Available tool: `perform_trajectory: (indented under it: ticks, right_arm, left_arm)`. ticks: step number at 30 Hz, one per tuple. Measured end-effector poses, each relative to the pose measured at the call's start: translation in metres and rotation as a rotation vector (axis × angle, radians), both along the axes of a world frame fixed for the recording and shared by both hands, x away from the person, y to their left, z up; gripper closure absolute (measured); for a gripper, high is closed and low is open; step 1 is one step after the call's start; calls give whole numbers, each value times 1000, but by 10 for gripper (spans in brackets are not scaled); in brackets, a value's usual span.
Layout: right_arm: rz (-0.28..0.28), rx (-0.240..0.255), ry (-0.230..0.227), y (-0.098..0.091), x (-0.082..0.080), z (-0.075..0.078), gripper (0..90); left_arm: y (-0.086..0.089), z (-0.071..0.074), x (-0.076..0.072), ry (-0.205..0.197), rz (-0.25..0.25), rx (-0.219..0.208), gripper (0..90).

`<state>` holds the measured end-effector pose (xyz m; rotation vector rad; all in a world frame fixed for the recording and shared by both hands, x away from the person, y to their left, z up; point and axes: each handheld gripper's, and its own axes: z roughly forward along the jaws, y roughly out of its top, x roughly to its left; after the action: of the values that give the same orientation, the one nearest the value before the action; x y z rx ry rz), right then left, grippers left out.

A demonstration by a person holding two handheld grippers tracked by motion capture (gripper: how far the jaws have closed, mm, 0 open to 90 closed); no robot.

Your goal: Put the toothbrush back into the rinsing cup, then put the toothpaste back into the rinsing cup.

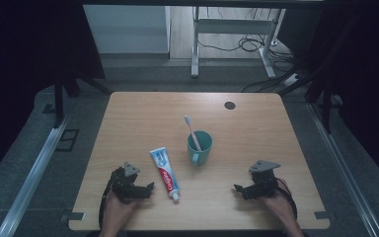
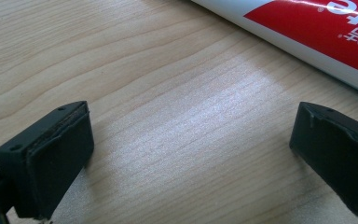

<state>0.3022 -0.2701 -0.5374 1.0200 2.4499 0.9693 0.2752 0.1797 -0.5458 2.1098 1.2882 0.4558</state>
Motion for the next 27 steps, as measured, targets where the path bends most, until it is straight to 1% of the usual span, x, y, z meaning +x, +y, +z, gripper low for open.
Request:
perform_trajectory:
  ticks: [3,5,7,11,14,20,22,25,27]
  right_arm:
    - [0,1,7,-1,1,-4,0]
    - [-3,23,14,-3,1,-5,0]
    - [-4,33,15,-4,1,-6,2]
    - [-3,30,14,-4,1,-6,1]
    - [-4,30,15,-4,1,-6,0]
    - [-4,30,14,-4,1,-6,0]
    - [-4,30,14,-4,1,-6,0]
    - [-4,31,14,-4,1,-6,1]
    - [-4,31,14,-4,1,-6,1]
  left_arm:
    - [0,0,0,0,1,-1,0]
    - [0,0,0,0,1,-1,0]
    - [0,0,0,0,-4,-1,0]
    - [1,0,0,-3,-12,-1,0]
    - [1,1,0,-4,-18,-4,18]
    - [0,3,0,-9,-29,-3,103]
    - [0,5,-1,-14,-27,5,137]
    - [0,7,-2,-31,-31,18,163]
    - [0,10,-3,-43,-30,11,220]
